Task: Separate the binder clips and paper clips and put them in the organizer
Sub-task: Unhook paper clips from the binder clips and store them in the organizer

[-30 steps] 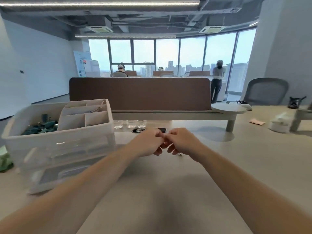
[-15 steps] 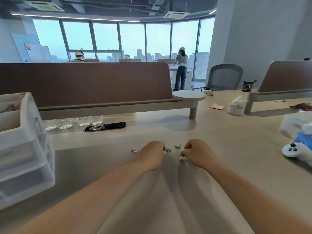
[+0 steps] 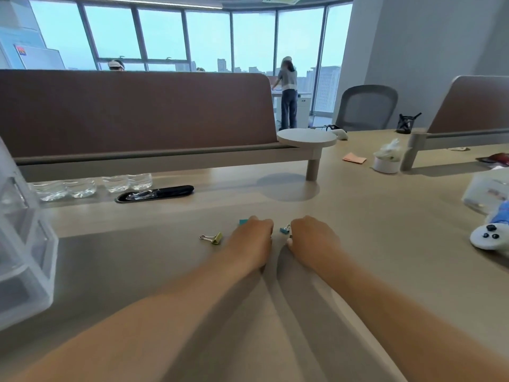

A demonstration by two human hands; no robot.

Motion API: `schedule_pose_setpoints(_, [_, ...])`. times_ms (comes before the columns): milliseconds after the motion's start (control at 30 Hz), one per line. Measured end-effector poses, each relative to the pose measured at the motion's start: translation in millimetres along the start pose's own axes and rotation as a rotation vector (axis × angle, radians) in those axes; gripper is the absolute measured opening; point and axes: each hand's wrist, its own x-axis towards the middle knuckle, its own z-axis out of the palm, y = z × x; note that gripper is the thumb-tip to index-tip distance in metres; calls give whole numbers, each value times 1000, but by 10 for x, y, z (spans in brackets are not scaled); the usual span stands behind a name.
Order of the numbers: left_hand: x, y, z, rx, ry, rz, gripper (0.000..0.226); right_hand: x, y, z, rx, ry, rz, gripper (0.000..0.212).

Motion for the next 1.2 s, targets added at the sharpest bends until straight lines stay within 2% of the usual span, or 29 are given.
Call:
schedule_pose_setpoints(133, [3,-15,12,-9,9,74,7,82,2,-14,97,59,4,15])
schedule_pose_setpoints(233, [16,-74,24,-11,26,75,7,158,3,-5,144,42,-1,13])
schedule_pose_setpoints(367, [47,-151,13,-55,7,91,21,235,-27,42,164,-9,-46,24])
schedule_pose_setpoints(433, [104,-212,-22,-86,15,94,20,264,-38,68,148,-41,-47,29])
schedule_pose_setpoints(500, [173,-287,-80,-164,48,47,15,292,-37,94,123,-67,-44,29])
schedule_pose_setpoints(567, [240,-366,-148,-228,76,-16,19,320,-26,122,94,-77,-55,24])
schedule_pose_setpoints(667, [351,-495,-184,-175,63,-39,30,353,-36,136,89,-74,-58,17])
schedule_pose_setpoints(833, [477,-604,-147,-152,24,-59,32,384,-75,147,102,-62,-75,15])
schedule_pose_setpoints(1033, [541,-585,-102,-122,-92,-18,16,393,-125,139,154,-68,-136,16])
schedule_pose_setpoints(1200, [512,-565,-86,-124,-56,6,9,408,-190,177,264,-12,-138,17])
